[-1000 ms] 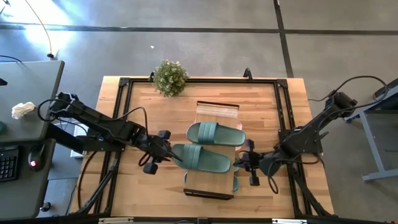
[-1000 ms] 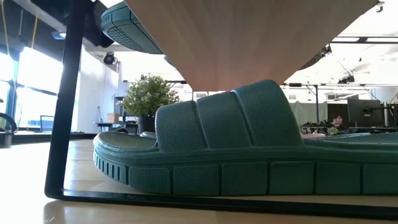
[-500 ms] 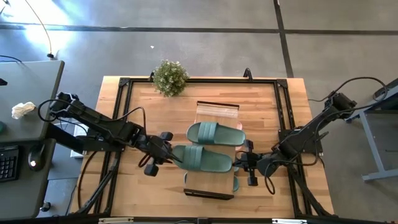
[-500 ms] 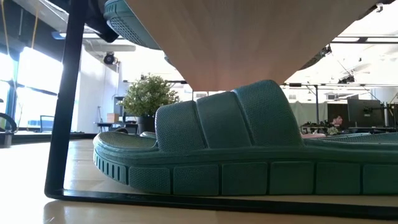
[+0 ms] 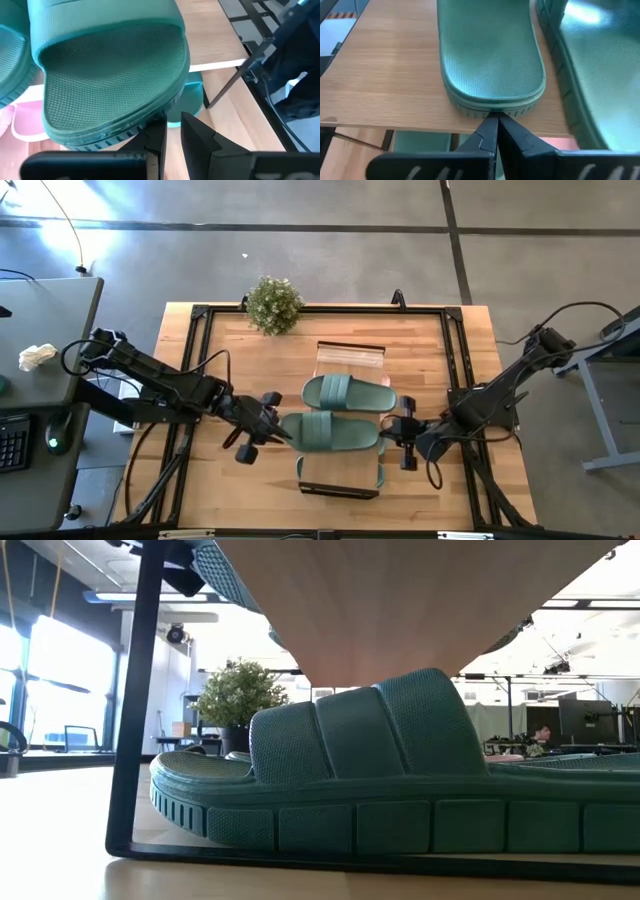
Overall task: Pick and place slides into the shelf
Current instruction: Put the green slipper on the shelf, then return to Home Position
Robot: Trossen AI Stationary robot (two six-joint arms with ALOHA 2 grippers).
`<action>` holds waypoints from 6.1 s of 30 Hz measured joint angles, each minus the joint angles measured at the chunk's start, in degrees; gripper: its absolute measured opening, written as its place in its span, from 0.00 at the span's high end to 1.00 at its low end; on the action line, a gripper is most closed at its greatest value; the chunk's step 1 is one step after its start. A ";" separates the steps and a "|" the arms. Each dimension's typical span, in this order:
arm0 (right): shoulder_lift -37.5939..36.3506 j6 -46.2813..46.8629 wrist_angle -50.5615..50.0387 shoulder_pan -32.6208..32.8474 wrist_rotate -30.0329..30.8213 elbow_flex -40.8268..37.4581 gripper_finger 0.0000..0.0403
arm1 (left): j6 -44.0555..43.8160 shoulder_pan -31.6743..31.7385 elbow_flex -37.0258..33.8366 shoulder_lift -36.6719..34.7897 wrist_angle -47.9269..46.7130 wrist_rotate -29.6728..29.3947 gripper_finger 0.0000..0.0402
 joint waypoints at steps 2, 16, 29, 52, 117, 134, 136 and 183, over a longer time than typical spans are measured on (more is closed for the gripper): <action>-0.05 -0.21 -2.07 -0.02 -0.85 1.21 1.00 | 0.33 0.04 0.00 0.00 0.11 -0.14 0.89; -0.07 1.47 -10.97 2.17 -1.41 4.99 1.00 | 0.93 2.45 0.02 7.21 5.90 6.70 0.92; -0.07 6.63 -14.60 5.66 1.08 5.02 1.00 | 3.72 5.35 2.61 7.56 6.24 7.72 0.92; -0.03 11.77 -20.03 5.64 3.62 5.02 1.00 | 3.79 7.17 5.01 8.00 -0.01 5.02 0.92; -11.73 13.58 -20.69 -13.07 -3.25 -1.54 1.00 | 3.24 7.13 4.94 6.80 -8.25 7.16 0.92; -10.19 14.20 -22.03 -13.88 -3.43 -1.56 1.00 | 2.72 7.10 4.94 6.82 -8.22 5.64 0.92; -10.19 15.44 -24.37 -13.88 -3.47 -1.58 1.00 | 2.72 7.10 4.94 6.82 -8.22 5.63 0.92; -34.76 15.56 19.56 -6.81 -35.03 -11.52 1.00 | 17.25 5.04 -9.11 -22.65 45.41 5.93 0.92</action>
